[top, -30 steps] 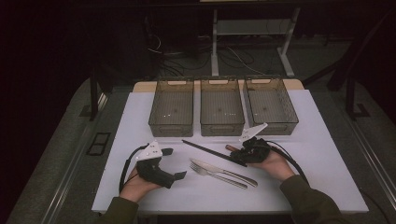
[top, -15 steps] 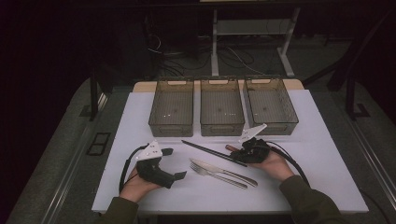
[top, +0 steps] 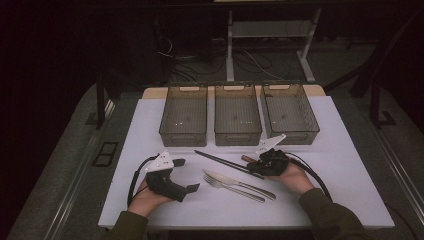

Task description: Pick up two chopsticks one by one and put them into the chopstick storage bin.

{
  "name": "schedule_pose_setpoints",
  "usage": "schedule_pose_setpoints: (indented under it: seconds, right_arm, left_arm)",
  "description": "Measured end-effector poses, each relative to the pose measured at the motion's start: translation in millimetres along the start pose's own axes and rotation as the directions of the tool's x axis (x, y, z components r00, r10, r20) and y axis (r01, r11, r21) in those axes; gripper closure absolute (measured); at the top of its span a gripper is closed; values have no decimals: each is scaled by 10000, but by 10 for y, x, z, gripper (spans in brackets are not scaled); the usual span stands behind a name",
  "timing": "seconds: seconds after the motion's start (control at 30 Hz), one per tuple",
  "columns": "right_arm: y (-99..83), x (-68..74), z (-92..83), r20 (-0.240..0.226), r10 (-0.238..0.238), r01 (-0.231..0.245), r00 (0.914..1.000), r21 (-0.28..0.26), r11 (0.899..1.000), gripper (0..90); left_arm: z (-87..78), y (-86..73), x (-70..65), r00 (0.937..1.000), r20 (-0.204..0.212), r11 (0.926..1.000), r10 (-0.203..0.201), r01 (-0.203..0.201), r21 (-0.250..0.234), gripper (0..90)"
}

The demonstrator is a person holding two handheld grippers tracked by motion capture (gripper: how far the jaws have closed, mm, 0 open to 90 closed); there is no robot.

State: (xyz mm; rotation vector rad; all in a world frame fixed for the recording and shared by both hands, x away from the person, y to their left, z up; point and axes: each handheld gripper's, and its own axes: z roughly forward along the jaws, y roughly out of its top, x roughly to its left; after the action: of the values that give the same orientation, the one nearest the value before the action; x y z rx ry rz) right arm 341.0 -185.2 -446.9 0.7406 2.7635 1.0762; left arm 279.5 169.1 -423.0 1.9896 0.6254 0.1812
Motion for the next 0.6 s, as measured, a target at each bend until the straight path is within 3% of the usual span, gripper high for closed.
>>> schedule_pose_setpoints:
  seconds: [0.27,0.6]
  right_arm:
    - [5,-5,-8,-46,40,-40,10000,3,10000,845]
    - [9,-37,-149,-289,158,-168,9995,-342,9993,846]
  left_arm:
    - [-1,-1,2,10000,12,10000,4,-4,-4,0]
    - [-3,-2,3,10000,-9,10000,15,-15,-12,0]
